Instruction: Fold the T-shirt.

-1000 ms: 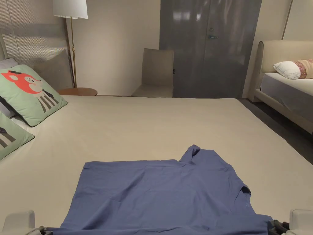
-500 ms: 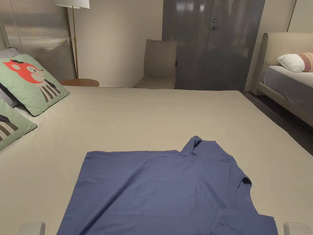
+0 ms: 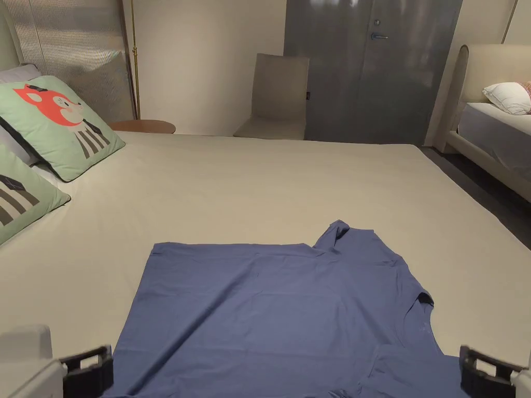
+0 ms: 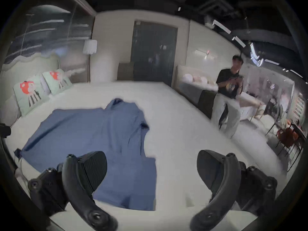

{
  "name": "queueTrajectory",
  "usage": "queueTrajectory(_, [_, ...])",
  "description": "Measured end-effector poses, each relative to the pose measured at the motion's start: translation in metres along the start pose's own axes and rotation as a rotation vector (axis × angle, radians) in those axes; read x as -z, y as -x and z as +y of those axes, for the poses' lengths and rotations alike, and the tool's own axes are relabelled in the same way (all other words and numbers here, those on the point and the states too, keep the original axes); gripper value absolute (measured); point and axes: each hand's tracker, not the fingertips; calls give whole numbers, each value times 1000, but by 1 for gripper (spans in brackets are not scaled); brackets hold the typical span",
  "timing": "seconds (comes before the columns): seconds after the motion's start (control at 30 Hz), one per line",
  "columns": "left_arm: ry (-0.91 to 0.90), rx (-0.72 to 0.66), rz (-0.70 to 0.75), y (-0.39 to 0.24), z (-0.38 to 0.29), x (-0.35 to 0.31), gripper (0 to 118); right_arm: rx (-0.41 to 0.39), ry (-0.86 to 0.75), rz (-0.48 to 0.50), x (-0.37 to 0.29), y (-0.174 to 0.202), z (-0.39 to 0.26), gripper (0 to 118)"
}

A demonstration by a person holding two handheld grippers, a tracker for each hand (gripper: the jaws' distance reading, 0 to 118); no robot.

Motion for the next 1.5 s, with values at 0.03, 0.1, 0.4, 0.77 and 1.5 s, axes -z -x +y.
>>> queueTrajectory(0.03, [-35,-13,-4,-3,7,-6,108,8,-44,-13,-5,1,7,112])
queueTrajectory(0.1, [-95,-29,-22,-12,21,-19,106,39,-117,-38,-12,7,19,112])
queueTrajectory(0.4, [-167,-1,-71,-39,33,-37,0,94,-177,15,-26,36,31,1])
queueTrajectory(0.77, [171,-16,-103,-2,-17,2,77,84,-77,69,-13,35,5,1])
queueTrajectory(1.5, [300,12,-148,4,-51,26,7,19,232,137,15,11,-45,118])
